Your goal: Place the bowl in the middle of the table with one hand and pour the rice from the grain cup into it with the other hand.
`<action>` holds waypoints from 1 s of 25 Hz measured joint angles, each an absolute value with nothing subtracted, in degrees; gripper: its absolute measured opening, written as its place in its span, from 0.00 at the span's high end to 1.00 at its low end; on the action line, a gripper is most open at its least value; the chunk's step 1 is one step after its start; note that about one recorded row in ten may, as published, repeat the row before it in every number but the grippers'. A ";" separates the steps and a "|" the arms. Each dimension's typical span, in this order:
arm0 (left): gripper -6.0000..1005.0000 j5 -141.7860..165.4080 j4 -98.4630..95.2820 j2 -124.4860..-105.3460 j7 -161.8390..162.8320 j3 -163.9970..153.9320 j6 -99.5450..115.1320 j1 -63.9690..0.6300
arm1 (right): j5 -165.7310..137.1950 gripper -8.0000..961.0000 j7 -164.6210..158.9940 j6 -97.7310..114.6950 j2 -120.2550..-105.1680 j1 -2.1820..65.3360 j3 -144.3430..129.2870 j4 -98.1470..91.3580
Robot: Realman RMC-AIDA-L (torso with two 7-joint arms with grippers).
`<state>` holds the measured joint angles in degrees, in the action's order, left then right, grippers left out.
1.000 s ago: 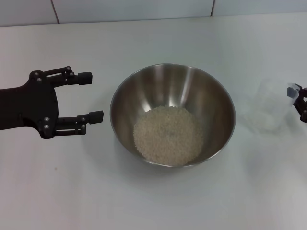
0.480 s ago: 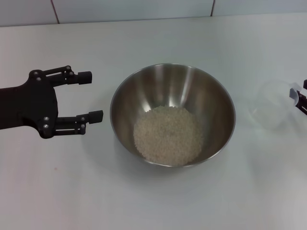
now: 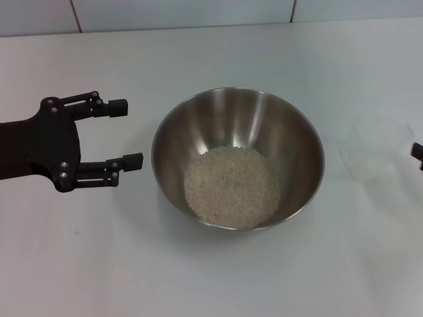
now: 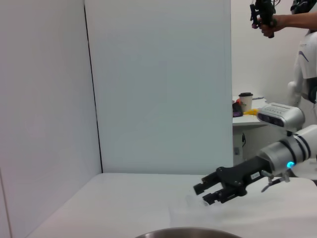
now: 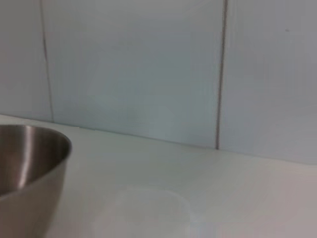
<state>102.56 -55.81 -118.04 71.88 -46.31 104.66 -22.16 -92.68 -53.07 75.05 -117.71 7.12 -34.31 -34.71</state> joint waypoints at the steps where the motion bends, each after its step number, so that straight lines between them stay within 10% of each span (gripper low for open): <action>1: 0.20 102.39 -55.81 -118.10 71.91 -46.31 104.68 -22.02 | -92.68 0.42 -53.09 75.03 -117.96 6.37 -33.95 -35.31; 13: 0.20 102.39 -55.36 -118.18 71.99 -46.31 106.36 -22.51 | -92.50 0.42 -57.09 92.62 -118.80 3.88 -27.98 -42.03; 25: 0.20 102.03 -54.49 -118.25 70.13 -46.16 108.71 -18.18 | -109.05 0.42 -75.11 101.43 -118.48 16.95 -29.29 -55.81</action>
<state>102.03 -54.48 -118.25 70.13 -46.16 108.71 -18.18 -109.05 -75.11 101.43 -118.48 16.95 -29.29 -55.81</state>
